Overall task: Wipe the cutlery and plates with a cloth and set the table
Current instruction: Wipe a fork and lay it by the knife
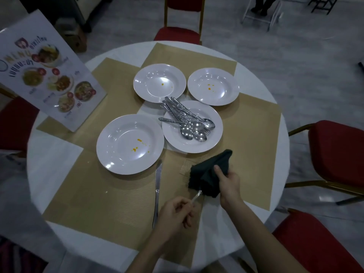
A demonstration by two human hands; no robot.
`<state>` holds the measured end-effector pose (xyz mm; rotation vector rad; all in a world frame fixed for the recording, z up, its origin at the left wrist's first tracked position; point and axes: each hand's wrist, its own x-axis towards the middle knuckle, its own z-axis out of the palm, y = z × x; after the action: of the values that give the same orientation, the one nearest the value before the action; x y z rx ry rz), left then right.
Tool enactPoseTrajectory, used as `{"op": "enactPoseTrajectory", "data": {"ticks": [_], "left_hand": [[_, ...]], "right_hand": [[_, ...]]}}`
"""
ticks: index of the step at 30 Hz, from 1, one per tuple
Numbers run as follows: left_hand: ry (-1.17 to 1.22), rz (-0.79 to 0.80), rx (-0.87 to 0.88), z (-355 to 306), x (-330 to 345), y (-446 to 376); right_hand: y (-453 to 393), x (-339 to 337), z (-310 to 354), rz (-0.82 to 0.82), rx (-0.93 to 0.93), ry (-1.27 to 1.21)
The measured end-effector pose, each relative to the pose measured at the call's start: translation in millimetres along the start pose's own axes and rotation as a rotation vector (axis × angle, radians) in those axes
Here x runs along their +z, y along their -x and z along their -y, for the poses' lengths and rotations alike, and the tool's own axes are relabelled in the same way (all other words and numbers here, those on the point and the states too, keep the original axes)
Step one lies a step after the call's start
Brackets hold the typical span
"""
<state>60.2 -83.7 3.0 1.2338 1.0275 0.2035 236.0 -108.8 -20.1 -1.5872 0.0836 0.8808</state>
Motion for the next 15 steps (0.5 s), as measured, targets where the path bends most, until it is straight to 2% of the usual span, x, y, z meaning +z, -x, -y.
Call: {"op": "enactPoseTrajectory", "data": {"ticks": [3, 5, 8, 12, 13, 15], "left_hand": [[0.007, -0.051, 0.032, 0, -14, -4], [-0.006, -0.068, 0.058, 0, -12, -3], [-0.029, -0.104, 0.068, 3, -3, 2], [-0.037, -0.129, 0.067, 10, 7, 5], [-0.025, -0.151, 0.069, 10, 7, 5], [-0.011, -0.19, 0.088, 9, 7, 4]], "right_hand": [[3, 6, 0, 0.118, 0.037, -0.045], [10, 12, -7, 0.128, 0.058, -0.088], [16, 15, -18, 0.097, 0.057, -0.065], [5, -1, -10, -0.142, 0.011, -0.064], [1, -8, -6, -0.151, 0.002, -0.068], [3, -13, -1, -0.041, 0.001, -0.045]]}}
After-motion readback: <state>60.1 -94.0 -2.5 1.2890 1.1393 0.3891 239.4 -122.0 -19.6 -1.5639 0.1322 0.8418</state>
